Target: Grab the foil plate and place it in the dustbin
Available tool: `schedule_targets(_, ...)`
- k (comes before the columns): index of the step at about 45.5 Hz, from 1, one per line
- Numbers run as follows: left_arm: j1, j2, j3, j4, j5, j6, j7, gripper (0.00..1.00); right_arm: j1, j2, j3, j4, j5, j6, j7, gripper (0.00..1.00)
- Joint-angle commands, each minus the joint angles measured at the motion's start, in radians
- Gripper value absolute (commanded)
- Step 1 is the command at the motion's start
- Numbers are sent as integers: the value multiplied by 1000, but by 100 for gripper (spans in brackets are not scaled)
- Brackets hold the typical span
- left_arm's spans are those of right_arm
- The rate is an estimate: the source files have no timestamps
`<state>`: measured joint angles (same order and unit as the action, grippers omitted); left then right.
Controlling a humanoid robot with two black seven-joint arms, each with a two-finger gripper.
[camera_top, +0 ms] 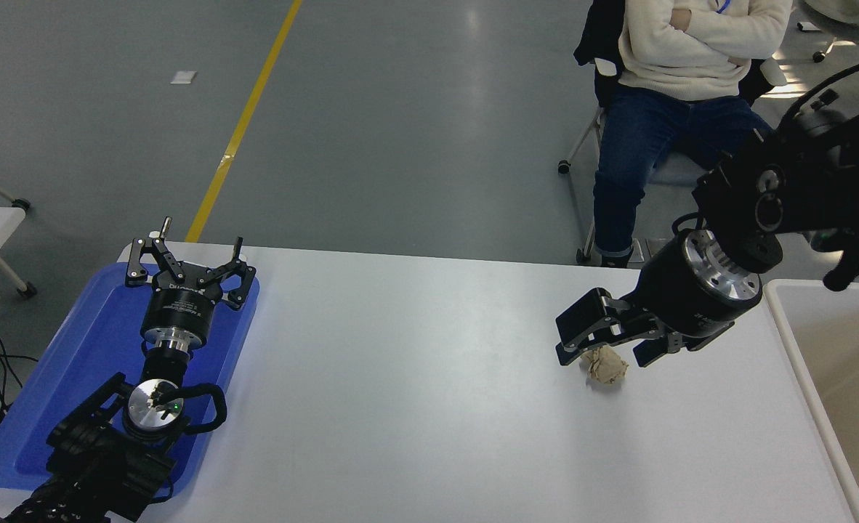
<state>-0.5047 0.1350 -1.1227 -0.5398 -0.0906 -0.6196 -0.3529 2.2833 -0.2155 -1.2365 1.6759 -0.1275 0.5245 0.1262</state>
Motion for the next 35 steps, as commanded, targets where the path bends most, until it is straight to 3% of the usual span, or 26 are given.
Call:
schedule_targets(1, 0, 0, 0, 1, 0, 0, 0, 100, 4, 41, -26, -5, 66, -12, -74, 100)
schedule_targets(11, 0, 0, 0, 0, -1, 0, 0, 100, -2, 45, -40, -16, 134, 28, -63, 100)
schedule_targets(35, 0, 0, 0, 0, 0, 0, 0, 100, 11, 38, -41, -15, 121, 51, -59, 100)
